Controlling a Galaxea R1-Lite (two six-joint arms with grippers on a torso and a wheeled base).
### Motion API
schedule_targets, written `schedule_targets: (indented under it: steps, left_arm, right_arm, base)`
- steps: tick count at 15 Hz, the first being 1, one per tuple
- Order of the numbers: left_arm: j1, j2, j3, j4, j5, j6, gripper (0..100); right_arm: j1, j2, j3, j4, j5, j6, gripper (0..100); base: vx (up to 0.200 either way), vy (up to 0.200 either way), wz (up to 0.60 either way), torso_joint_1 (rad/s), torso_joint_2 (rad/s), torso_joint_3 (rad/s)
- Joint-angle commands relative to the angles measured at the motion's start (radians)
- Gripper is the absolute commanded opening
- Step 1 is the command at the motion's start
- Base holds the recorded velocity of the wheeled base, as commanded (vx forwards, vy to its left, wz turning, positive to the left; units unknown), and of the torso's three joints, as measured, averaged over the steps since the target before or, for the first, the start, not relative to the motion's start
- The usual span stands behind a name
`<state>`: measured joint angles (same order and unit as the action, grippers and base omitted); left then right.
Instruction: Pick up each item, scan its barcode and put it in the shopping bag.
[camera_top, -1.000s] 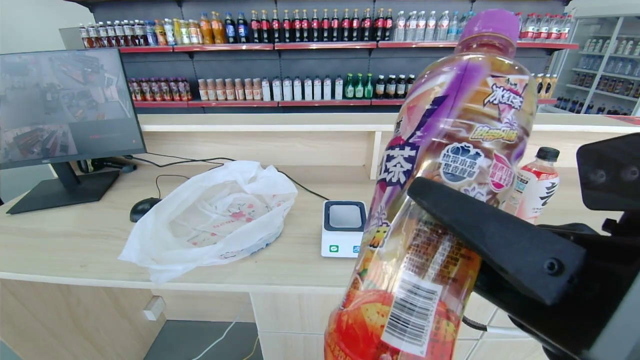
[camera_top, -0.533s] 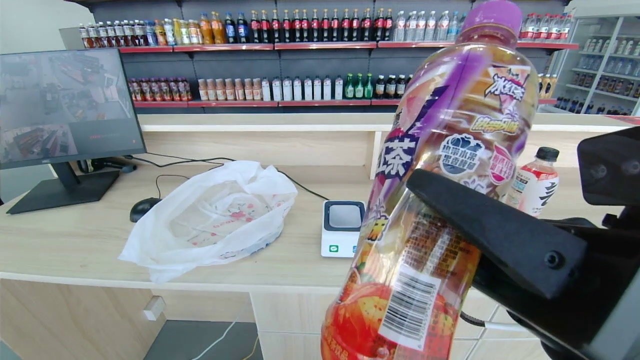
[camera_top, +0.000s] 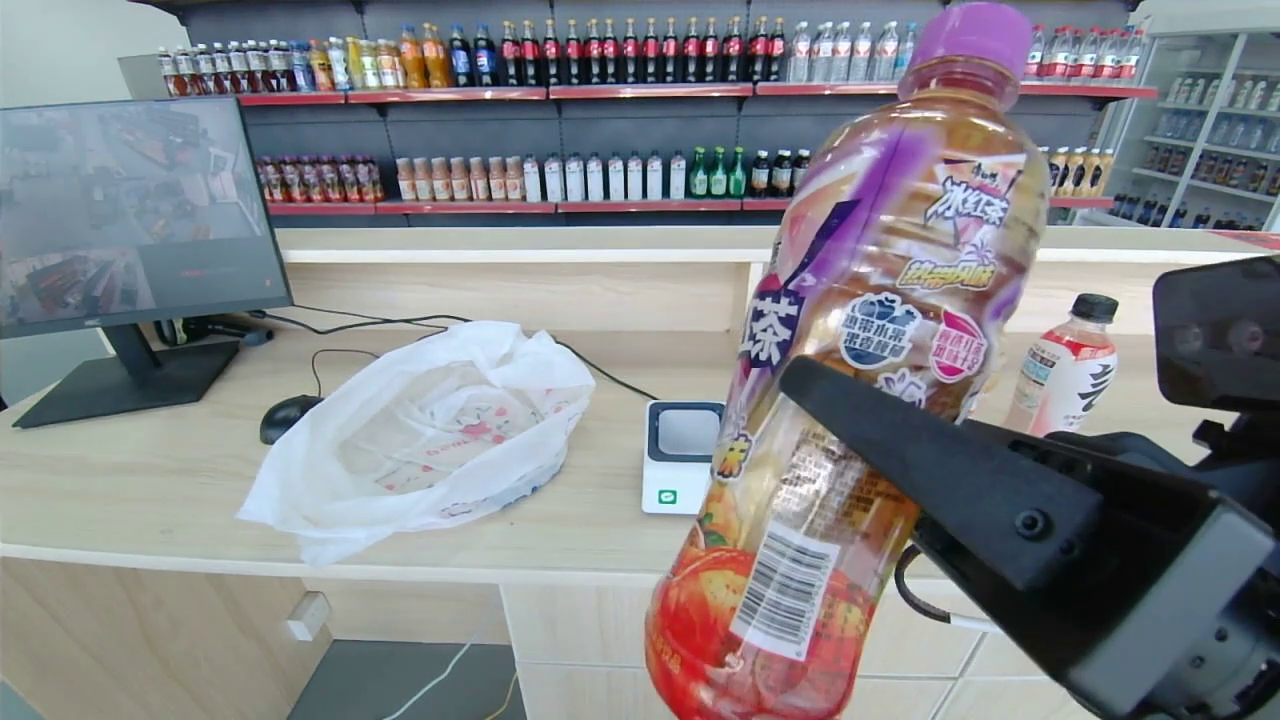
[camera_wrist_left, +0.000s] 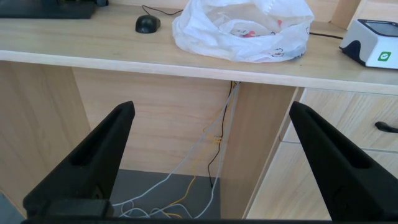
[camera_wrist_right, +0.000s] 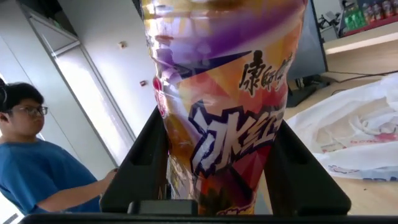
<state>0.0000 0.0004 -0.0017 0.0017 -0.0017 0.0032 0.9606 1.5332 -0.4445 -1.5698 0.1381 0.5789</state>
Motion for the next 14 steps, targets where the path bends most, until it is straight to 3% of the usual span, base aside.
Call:
schedule_targets:
  steps: [1, 6, 7, 10, 12, 14]
  left_arm:
    - [0.0, 0.0, 0.0, 0.0, 0.0, 0.0, 100]
    - [0.0, 0.0, 0.0, 0.0, 0.0, 0.0, 100]
    - [0.0, 0.0, 0.0, 0.0, 0.0, 0.0, 100]
    - [0.0, 0.0, 0.0, 0.0, 0.0, 0.0, 100]
    - [0.002, 0.0, 0.0, 0.0, 0.0, 0.0, 100]
    - [0.0, 0.0, 0.0, 0.0, 0.0, 0.0, 100]
  right_arm:
    - [-0.051, 0.002, 0.027, -0.001, 0.011, -0.064, 0]
    - [-0.244, -0.002, 0.136, -0.001, 0.018, -0.321, 0]
    - [-0.296, -0.004, 0.151, -0.001, 0.014, -0.427, 0]
    - [-0.327, -0.007, 0.156, -0.001, -0.061, -0.568, 0]
    - [-0.327, -0.015, 0.135, -0.001, -0.149, -0.588, 0]
    - [-0.329, -0.028, 0.124, -0.001, -0.167, -0.585, 0]
  base:
    - [0.0, 0.0, 0.0, 0.0, 0.0, 0.0]
    - [0.0, 0.0, 0.0, 0.0, 0.0, 0.0]
    - [0.0, 0.0, 0.0, 0.0, 0.0, 0.0]
    - [0.0, 0.0, 0.0, 0.0, 0.0, 0.0]
    - [0.0, 0.0, 0.0, 0.0, 0.0, 0.0]
    - [0.0, 0.0, 0.0, 0.0, 0.0, 0.0]
